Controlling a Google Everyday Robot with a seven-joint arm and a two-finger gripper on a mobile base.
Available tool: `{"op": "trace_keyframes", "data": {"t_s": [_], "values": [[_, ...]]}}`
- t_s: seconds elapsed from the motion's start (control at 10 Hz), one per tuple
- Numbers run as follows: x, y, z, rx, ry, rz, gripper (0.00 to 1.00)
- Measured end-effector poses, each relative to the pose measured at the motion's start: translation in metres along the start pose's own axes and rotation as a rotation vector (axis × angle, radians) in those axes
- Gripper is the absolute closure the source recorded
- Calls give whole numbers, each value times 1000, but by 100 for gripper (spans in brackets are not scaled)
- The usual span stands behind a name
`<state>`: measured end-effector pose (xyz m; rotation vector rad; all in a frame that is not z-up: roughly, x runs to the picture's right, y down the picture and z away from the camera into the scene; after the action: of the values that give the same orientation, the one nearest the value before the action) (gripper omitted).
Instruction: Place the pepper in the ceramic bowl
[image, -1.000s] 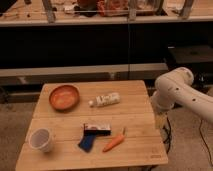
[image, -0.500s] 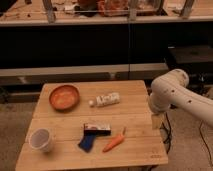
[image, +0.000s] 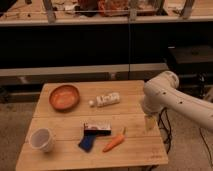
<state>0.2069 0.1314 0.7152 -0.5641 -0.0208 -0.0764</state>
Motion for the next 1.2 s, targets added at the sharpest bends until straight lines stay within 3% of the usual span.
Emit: {"op": "trace_keyframes", "data": {"t_s": [0.2,0.5,0.9,1.2], "values": [[-4,0,4,-2,-9,-16,20],[-34,-2,10,-9,-38,-52,20],[-41,0,18,-14,-55,-83,20],[-68,0,24,-22,-84,-123,20]]}}
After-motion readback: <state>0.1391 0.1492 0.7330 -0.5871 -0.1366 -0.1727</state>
